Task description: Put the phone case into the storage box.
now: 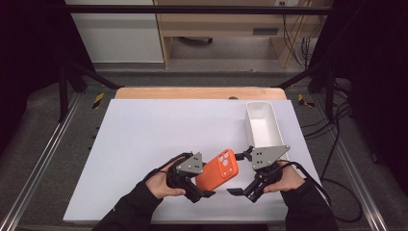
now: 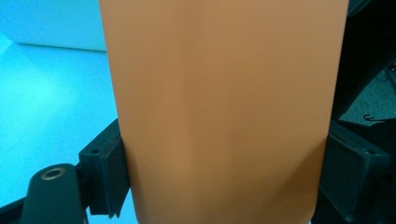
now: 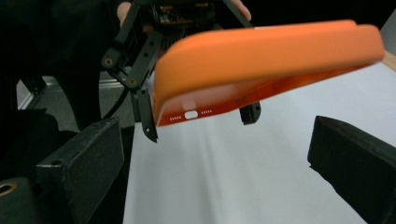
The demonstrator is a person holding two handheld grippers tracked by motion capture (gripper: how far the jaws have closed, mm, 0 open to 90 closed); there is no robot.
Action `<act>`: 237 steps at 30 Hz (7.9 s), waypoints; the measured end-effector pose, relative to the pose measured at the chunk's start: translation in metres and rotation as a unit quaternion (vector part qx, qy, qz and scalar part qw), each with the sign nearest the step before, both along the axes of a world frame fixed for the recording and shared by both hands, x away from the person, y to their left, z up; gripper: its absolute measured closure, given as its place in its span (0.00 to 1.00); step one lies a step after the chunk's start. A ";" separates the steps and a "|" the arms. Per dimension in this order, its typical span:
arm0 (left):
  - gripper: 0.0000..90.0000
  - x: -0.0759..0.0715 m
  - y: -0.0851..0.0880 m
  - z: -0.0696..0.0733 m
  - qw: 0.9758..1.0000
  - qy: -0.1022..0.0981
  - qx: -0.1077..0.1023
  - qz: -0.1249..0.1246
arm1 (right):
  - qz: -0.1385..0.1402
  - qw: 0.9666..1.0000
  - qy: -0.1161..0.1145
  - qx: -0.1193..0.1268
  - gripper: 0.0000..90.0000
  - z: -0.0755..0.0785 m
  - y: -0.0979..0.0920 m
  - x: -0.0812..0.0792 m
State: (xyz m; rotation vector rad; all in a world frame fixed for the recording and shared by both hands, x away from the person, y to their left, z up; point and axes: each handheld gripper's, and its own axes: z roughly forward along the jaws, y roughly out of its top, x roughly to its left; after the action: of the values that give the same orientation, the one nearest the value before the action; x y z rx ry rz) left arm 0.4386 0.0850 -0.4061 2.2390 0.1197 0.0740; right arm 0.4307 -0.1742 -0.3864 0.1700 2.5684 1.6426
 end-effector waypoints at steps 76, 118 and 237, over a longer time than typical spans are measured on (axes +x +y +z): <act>0.17 -0.010 -0.019 -0.010 0.998 0.003 0.022 -0.058 | 0.062 0.998 0.017 0.010 0.18 -0.011 0.010 0.000; 0.00 0.014 0.103 -0.006 0.978 -0.004 -0.052 0.200 | -0.076 0.997 0.013 0.001 0.17 0.020 -0.034 0.009; 0.00 0.022 0.179 -0.041 0.946 -0.017 -0.051 0.319 | -0.596 0.791 0.078 -0.109 0.17 0.033 -0.051 0.182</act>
State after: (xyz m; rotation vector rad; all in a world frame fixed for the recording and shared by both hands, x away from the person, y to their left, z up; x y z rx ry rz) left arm 0.4604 0.2642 -0.4469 2.0122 0.8077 0.4434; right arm 0.6132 -0.2251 -0.3530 1.5493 1.8457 0.8062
